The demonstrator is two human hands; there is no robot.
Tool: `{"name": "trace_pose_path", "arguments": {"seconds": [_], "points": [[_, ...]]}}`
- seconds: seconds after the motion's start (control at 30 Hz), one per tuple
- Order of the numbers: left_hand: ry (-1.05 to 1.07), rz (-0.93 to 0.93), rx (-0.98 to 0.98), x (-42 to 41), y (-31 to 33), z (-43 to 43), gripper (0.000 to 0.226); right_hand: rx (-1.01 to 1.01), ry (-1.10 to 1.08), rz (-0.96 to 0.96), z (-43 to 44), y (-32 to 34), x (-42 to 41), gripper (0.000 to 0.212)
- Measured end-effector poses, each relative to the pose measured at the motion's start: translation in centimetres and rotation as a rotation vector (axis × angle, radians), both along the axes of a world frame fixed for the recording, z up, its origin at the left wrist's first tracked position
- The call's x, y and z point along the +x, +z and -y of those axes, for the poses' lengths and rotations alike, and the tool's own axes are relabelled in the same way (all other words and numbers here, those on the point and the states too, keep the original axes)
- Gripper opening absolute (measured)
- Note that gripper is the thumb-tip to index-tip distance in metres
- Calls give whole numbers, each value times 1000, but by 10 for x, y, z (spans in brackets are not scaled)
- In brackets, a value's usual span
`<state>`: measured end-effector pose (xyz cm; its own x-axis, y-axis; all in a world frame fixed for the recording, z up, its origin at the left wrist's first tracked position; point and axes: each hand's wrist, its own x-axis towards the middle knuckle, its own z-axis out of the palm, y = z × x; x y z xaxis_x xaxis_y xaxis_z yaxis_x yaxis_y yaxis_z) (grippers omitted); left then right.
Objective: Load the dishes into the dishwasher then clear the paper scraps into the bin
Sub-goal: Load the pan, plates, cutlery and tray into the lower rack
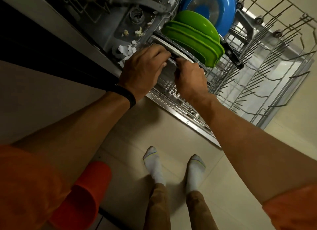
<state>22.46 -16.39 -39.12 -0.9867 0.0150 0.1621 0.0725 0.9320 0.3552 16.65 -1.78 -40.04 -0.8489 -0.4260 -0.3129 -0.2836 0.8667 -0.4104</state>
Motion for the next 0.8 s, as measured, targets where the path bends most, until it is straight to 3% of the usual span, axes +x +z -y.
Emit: {"name": "trace_pose_path", "arguments": {"seconds": [0.17,0.33,0.8], "points": [[-6,-11,-17,-3,-3,5,26,-49,42,-94,-3,-5,3,33],[19,18,-10,-4,-4,5,26,-129,64,-181,-33,-2,43,68],[-27,147,-120,7,-6,-7,51,-19,135,-80,-50,17,48,85]]}}
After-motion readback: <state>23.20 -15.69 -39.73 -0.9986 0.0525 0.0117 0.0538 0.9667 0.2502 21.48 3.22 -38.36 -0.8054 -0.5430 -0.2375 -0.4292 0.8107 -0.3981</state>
